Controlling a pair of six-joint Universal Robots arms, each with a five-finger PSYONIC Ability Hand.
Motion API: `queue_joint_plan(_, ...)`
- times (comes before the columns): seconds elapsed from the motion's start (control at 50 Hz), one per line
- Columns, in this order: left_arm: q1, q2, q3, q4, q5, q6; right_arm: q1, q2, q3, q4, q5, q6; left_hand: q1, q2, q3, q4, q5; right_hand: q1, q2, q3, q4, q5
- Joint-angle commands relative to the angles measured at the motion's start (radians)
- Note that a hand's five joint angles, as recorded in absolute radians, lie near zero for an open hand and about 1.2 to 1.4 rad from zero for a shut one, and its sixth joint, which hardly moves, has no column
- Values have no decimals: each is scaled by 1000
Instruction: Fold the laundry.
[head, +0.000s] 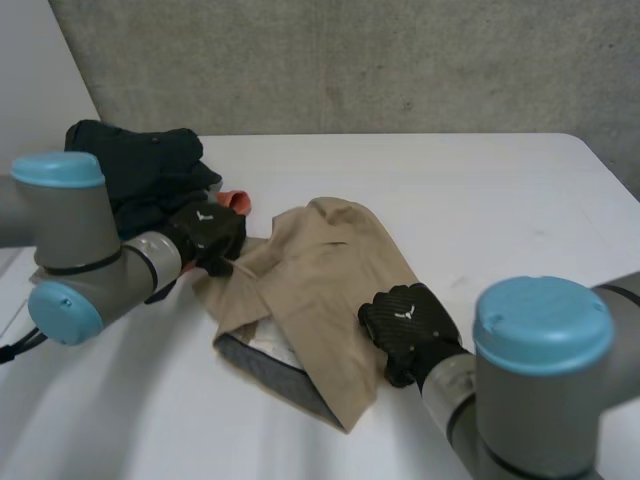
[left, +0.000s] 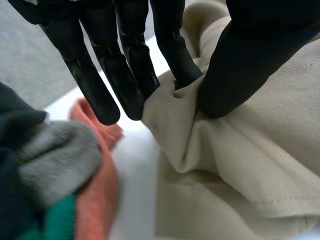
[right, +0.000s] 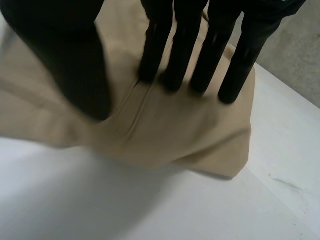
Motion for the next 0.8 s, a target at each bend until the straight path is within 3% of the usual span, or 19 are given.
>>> queue_joint_plan(0.02,-13,190,-54,-5,-100,-104,-106,23,-139,-3,35,-74,267,283,283,265,301,487,422,441,438,432)
queue_joint_plan(0.1,-21,366,-148,1,-118,-152,-198,-22,-250,-20,27,-108,267,283,283,265,301,487,422,441,438,432)
queue_joint_plan(0.22,-74,606,-324,7,-141,-236,-290,70,-478,-18,-47,-121,267,283,283,265,301,487,422,441,438,432)
queue_joint_plan(0.36,-274,687,-541,123,-213,-272,-337,234,-679,37,-86,-114,267,283,283,265,301,487,422,441,438,432)
queue_joint_plan(0.38,-298,683,-550,140,-234,-265,-337,243,-687,51,-86,-109,267,283,283,265,301,330,265,284,281,275)
queue_joint_plan(0.4,-327,675,-556,163,-282,-246,-332,245,-686,106,-78,-95,267,283,283,265,301,-276,-341,-323,-325,-331)
queue_joint_plan(0.42,-335,672,-555,172,-304,-232,-327,239,-676,146,-70,-83,267,283,283,265,301,-646,-710,-692,-695,-700)
queue_joint_plan(0.44,-337,669,-552,179,-325,-216,-323,231,-667,188,-63,-66,267,283,283,265,301,-735,-800,-781,-784,-789)
queue_joint_plan(0.54,-280,669,-535,191,-397,-127,-294,129,-529,436,-44,147,267,283,283,265,301,-735,-800,-781,-784,-789)
queue_joint_plan(0.62,-205,683,-520,191,-358,-110,-248,5,-304,539,-154,329,267,283,283,265,301,-735,-800,-781,-784,-789)
queue_joint_plan(0.7,-154,689,-515,185,-293,-118,-209,-43,-143,416,-253,368,267,283,283,265,301,-735,-800,-781,-784,-789)
queue_joint_plan(0.8,-140,684,-509,168,-229,-144,-87,50,-95,177,-204,438,267,283,283,265,301,-735,-800,-781,-784,-789)
